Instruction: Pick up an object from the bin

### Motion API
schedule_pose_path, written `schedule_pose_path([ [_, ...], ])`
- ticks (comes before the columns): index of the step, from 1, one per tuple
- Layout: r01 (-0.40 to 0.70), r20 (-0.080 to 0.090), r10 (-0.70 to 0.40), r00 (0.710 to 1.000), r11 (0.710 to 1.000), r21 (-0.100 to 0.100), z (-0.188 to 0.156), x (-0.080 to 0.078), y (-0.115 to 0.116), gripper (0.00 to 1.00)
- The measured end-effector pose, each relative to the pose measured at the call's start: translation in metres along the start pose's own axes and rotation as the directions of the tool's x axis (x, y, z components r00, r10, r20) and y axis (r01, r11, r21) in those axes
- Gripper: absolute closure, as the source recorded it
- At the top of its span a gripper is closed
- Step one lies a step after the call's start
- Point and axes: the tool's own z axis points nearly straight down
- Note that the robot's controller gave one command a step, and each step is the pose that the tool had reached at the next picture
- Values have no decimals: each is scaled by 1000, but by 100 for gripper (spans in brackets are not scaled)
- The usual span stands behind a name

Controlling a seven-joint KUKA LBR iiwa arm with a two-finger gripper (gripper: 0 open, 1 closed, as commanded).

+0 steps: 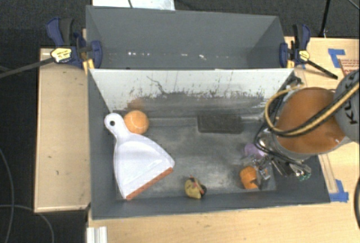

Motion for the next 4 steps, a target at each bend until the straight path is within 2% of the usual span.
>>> schedule_pose_path([
  [1,4,-7,-4,1000,1000,-6,-39,-1,2,100],
  [2,-19,11,18,1000,1000,7,-63,-9,2,100],
  [3,-53,-9,53,999,999,-6,-77,-7,13,100],
  [4,-52,-3,52,999,999,-3,-139,-8,11,100],
])
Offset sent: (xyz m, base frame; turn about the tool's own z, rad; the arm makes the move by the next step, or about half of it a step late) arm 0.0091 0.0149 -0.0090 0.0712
